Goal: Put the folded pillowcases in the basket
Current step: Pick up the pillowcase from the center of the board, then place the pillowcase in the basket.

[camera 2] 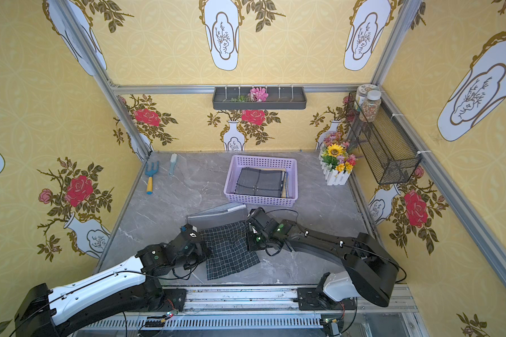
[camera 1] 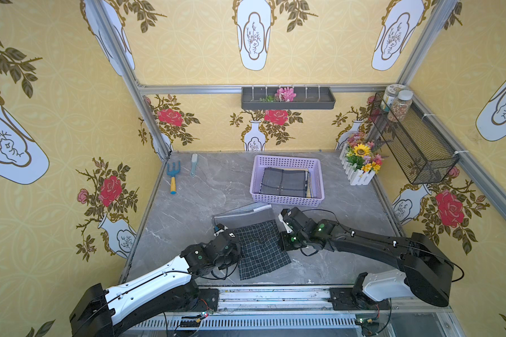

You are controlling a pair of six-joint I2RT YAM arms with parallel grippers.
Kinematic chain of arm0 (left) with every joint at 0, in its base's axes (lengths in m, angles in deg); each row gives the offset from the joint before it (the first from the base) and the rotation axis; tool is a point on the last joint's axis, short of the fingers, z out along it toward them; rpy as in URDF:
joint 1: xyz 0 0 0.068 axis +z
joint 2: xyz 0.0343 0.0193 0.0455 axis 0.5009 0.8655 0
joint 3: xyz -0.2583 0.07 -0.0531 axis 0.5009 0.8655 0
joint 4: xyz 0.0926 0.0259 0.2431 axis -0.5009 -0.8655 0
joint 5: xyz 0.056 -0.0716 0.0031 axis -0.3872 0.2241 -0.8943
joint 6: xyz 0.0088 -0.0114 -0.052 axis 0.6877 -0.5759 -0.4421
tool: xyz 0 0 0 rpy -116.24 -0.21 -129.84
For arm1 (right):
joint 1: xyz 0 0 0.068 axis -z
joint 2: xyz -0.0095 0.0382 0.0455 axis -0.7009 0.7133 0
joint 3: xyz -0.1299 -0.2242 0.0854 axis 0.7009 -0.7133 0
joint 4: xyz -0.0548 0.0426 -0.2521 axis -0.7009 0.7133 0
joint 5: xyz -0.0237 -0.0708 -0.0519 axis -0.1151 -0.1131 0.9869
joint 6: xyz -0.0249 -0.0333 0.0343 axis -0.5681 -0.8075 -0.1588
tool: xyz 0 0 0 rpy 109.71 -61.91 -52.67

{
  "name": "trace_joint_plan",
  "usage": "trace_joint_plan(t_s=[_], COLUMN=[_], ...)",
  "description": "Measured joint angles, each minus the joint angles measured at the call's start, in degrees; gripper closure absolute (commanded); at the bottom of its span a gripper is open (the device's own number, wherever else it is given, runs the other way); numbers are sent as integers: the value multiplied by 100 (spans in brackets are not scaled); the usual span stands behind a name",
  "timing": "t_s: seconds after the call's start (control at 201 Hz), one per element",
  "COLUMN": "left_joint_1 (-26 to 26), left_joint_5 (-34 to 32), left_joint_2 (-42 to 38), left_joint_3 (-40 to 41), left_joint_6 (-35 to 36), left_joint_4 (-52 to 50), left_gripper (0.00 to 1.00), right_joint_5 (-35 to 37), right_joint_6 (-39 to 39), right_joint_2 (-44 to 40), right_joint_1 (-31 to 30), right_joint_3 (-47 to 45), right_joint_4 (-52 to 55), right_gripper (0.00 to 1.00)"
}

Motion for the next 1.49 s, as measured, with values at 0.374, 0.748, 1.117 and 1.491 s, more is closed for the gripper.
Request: trace_joint_plan(t_s=[0.374,0.748,1.117,1.491], left_joint_1=[15,501,1233,1770], left_joint_5=[-415,-570,-201,509], left_joint_2=[280,1104,2203,3696], left_joint_3=[-876,-2118,-3392,-4804], left_joint_6=[455,1519,2712,3506], left_joint_4=[-415,-365,155,658], left_gripper=[100,100,100,100], right_joint_5=[90,83,-87,-544], right_joint_6=[-243,-636,-1043,-1268], right_joint_2=[-540,-785,-632,-160], right_joint_1=[400,1005,1989,2979], right_joint_3=[326,896,1488,1932], right_joint_4=[483,782,833,592], right_gripper=[96,97,98,100])
